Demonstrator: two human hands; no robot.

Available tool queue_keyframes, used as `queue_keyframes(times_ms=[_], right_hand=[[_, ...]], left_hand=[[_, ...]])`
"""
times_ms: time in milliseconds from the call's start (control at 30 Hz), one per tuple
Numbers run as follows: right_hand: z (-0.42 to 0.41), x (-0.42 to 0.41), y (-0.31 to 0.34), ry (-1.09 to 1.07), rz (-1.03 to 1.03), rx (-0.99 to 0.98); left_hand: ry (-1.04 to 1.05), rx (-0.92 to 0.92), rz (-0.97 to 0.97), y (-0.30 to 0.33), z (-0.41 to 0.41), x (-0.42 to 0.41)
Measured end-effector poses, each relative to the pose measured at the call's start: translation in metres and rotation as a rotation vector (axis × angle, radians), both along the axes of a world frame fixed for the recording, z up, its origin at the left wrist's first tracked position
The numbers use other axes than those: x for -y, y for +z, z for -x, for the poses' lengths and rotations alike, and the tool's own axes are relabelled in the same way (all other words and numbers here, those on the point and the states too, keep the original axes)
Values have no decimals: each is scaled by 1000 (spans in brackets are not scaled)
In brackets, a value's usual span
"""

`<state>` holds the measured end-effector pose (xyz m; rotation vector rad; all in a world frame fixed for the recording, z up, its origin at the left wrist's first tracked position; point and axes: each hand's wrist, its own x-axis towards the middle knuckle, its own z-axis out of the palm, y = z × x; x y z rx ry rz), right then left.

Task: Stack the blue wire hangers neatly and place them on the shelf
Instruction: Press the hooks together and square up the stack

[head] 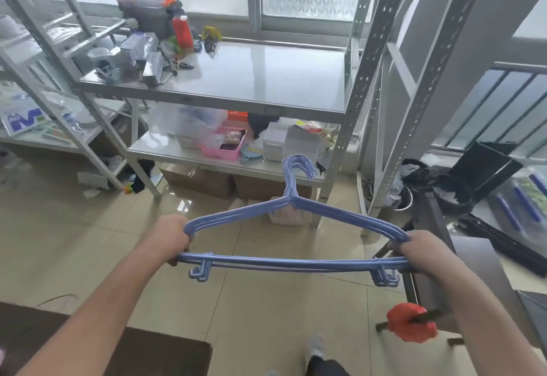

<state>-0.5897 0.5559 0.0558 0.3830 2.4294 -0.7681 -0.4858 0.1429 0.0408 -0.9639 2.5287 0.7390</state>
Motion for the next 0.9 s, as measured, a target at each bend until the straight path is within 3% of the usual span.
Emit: queue_keyframes(times_ms=[233, 367, 600, 900], right_hand=[[117, 24, 6, 57, 73, -25], [177, 46, 17, 220, 20, -19], [272, 98, 24, 304, -12, -90], [390, 194, 14, 180, 69, -144]], left_hand=[[58, -17, 7, 15, 89, 15], [102, -14, 41, 23, 134, 35], [201, -50, 59, 35, 208, 80], [96, -110, 83, 20, 346, 195]])
